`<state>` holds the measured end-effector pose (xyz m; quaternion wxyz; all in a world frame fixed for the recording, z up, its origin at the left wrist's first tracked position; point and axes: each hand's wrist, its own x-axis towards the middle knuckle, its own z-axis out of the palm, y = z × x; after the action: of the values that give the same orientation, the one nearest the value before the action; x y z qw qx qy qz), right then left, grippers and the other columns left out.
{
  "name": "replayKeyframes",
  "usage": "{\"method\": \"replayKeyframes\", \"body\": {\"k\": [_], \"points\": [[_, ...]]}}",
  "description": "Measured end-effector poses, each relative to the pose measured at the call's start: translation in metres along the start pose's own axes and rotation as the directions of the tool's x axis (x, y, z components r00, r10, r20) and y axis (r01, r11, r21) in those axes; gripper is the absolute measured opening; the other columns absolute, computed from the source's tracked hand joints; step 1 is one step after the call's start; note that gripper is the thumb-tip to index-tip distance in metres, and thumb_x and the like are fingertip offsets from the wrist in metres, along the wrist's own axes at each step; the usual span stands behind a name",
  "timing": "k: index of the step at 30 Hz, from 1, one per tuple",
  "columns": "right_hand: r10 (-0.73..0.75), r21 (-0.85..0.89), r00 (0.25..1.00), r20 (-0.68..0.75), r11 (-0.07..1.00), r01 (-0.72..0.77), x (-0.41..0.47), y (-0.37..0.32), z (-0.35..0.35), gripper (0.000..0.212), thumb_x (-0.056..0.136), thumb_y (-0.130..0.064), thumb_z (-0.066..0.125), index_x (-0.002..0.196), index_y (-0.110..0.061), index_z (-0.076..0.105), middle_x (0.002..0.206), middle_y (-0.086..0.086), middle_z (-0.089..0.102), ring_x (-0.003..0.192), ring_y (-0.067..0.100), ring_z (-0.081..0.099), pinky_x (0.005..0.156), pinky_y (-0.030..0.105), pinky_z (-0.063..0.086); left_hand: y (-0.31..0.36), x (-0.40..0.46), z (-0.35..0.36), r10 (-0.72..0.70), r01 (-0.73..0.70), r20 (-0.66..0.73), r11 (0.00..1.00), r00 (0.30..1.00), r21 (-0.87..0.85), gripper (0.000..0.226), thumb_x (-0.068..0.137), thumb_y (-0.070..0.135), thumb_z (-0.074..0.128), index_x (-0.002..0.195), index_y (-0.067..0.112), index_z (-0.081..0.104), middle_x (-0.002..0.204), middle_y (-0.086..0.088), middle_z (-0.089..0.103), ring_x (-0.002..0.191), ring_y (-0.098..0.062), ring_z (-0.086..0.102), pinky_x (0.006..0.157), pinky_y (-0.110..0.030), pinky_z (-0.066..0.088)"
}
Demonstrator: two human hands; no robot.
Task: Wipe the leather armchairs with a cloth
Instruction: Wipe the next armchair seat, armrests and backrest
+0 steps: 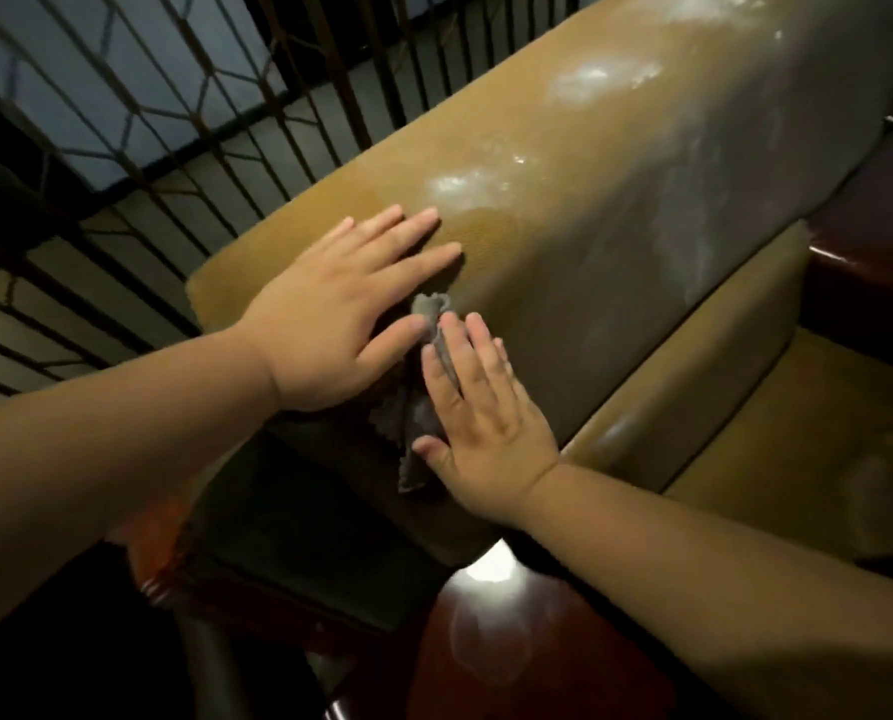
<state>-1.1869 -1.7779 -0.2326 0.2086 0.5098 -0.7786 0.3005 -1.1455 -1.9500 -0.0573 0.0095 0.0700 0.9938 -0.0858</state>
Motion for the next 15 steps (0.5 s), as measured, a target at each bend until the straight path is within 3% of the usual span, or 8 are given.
{"method": "replayKeyframes", "body": {"k": [2,4,6,7,8,9,12,15], "points": [[0.043,-0.063,0.997,-0.06,0.997,-0.047,0.002,0.043,0.003,0.087,0.098,-0.044,0.054,0.162,-0.011,0.007,0.169,0.019,0.006,0.158,0.042,0.001,0.129,0.053,0.004,-0.004,-0.001,0.005,0.017,-0.017,-0.043,1.0,0.999,0.014,0.07,0.104,0.057,0.03,0.169,0.031,0.022,0.177,-0.001,0.013,0.164,-0.028,0.01,0.13,-0.058,0.017],[0.306,-0.098,0.946,-0.11,0.943,-0.317,0.006,0.085,0.002,0.087,0.097,-0.04,0.048,0.163,-0.006,0.003,0.17,0.024,0.003,0.158,0.043,-0.001,0.129,0.054,0.004,-0.006,0.0,0.01,0.025,-0.023,-0.077,0.999,0.997,0.036,0.072,0.104,0.059,0.031,0.169,0.03,0.02,0.177,-0.002,0.014,0.163,-0.029,0.013,0.129,-0.06,0.019],[0.614,-0.033,0.776,-0.145,0.781,-0.624,0.007,0.103,0.003,0.083,0.1,-0.042,0.034,0.163,0.0,0.0,0.171,0.025,-0.001,0.159,0.041,-0.005,0.129,0.054,0.004,-0.006,0.001,0.013,0.025,-0.02,-0.098,0.998,0.995,0.053,0.075,0.102,0.06,0.032,0.169,0.029,0.02,0.177,-0.005,0.015,0.163,-0.032,0.015,0.128,-0.062,0.021],[0.711,0.041,0.691,-0.133,0.7,-0.713,0.006,0.096,0.007,0.083,0.101,-0.044,0.029,0.162,0.003,0.0,0.171,0.026,-0.002,0.159,0.04,-0.006,0.129,0.054,0.006,-0.006,0.001,0.014,0.021,-0.015,-0.103,0.998,0.994,0.057,0.076,0.102,0.06,0.034,0.169,0.028,0.021,0.177,-0.007,0.016,0.162,-0.033,0.016,0.127,-0.063,0.021],[0.749,0.091,0.652,-0.114,0.662,-0.744,0.003,0.078,0.013,0.084,0.101,-0.046,0.028,0.162,0.005,0.002,0.17,0.028,-0.003,0.159,0.04,-0.006,0.129,0.054,0.008,-0.005,0.0,0.014,0.019,-0.013,-0.104,0.998,0.994,0.059,0.076,0.101,0.059,0.035,0.169,0.027,0.021,0.176,-0.008,0.017,0.162,-0.034,0.017,0.127,-0.064,0.022],[0.741,0.113,0.664,-0.095,0.671,-0.733,-0.002,0.053,0.02,0.086,0.1,-0.047,0.03,0.161,0.007,0.002,0.169,0.029,-0.004,0.159,0.041,-0.006,0.128,0.054,0.009,-0.005,0.0,0.014,0.016,-0.01,-0.1,0.998,0.995,0.059,0.077,0.101,0.059,0.036,0.169,0.026,0.022,0.176,-0.009,0.017,0.162,-0.035,0.017,0.126,-0.064,0.022],[0.582,0.1,0.813,0.02,0.808,-0.581,-0.026,-0.034,0.037,0.094,0.097,-0.05,0.04,0.162,0.006,0.002,0.168,0.032,-0.005,0.158,0.045,-0.005,0.128,0.055,0.013,-0.004,0.001,0.012,0.007,-0.001,-0.083,0.998,0.996,0.065,0.078,0.1,0.058,0.038,0.169,0.024,0.023,0.175,-0.011,0.018,0.161,-0.037,0.018,0.125,-0.065,0.024],[0.473,0.062,0.881,0.01,0.879,-0.473,-0.029,-0.036,0.035,0.094,0.096,-0.049,0.047,0.16,0.008,0.008,0.165,0.038,0.004,0.156,0.05,0.003,0.126,0.059,0.018,-0.004,0.001,0.011,0.004,0.004,-0.09,0.996,0.996,0.085,0.077,0.1,0.057,0.038,0.169,0.024,0.023,0.176,-0.011,0.017,0.161,-0.037,0.017,0.125,-0.064,0.024]]}}
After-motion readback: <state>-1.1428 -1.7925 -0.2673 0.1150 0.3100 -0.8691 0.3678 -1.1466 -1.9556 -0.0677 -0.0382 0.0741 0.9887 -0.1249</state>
